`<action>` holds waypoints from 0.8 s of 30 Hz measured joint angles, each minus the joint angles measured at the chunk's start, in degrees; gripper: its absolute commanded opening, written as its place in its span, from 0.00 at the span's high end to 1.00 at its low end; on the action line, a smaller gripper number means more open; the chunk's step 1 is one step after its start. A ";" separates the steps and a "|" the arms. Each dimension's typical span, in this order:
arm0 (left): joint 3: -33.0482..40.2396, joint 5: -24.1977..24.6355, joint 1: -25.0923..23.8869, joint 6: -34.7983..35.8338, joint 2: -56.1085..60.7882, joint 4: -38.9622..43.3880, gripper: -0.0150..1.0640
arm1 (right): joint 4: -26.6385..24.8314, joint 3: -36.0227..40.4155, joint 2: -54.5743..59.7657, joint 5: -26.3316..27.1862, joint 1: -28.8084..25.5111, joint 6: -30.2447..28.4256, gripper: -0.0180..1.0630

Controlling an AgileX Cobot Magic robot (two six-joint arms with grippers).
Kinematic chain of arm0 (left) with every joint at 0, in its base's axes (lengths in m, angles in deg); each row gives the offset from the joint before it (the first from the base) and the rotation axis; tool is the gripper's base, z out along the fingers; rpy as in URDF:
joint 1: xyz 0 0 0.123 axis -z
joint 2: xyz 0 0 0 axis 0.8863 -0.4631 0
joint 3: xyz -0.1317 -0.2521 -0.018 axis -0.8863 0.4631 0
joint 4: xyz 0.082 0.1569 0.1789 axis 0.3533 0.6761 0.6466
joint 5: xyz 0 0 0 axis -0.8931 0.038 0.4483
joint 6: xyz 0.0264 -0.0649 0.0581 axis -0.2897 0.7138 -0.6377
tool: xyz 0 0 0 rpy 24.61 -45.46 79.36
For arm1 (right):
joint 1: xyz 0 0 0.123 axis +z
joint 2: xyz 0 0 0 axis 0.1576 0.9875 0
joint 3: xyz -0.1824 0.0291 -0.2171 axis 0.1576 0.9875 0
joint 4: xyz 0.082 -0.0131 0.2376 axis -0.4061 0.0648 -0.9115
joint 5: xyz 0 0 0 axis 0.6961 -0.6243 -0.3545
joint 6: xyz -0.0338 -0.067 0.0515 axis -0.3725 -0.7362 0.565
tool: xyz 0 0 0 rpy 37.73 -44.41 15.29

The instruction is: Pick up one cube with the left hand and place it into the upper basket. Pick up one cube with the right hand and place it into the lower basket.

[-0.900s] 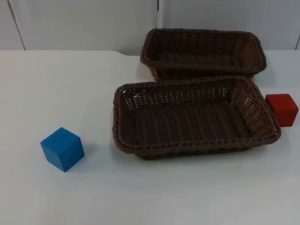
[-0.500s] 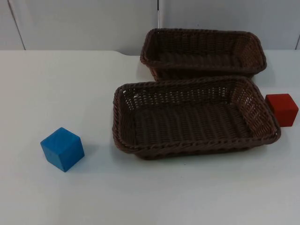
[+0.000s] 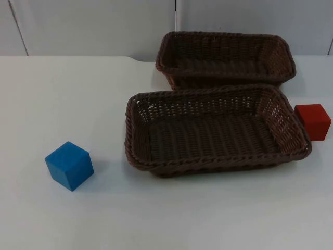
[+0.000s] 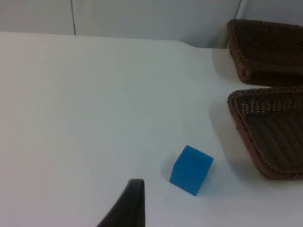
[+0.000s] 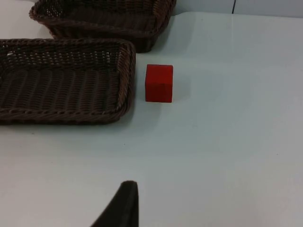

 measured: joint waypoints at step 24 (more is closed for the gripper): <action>-0.10 -7.71 0.00 -8.18 -13.01 -4.29 0.01 | 0.00 0.00 0.00 0.00 0.00 -0.17 0.01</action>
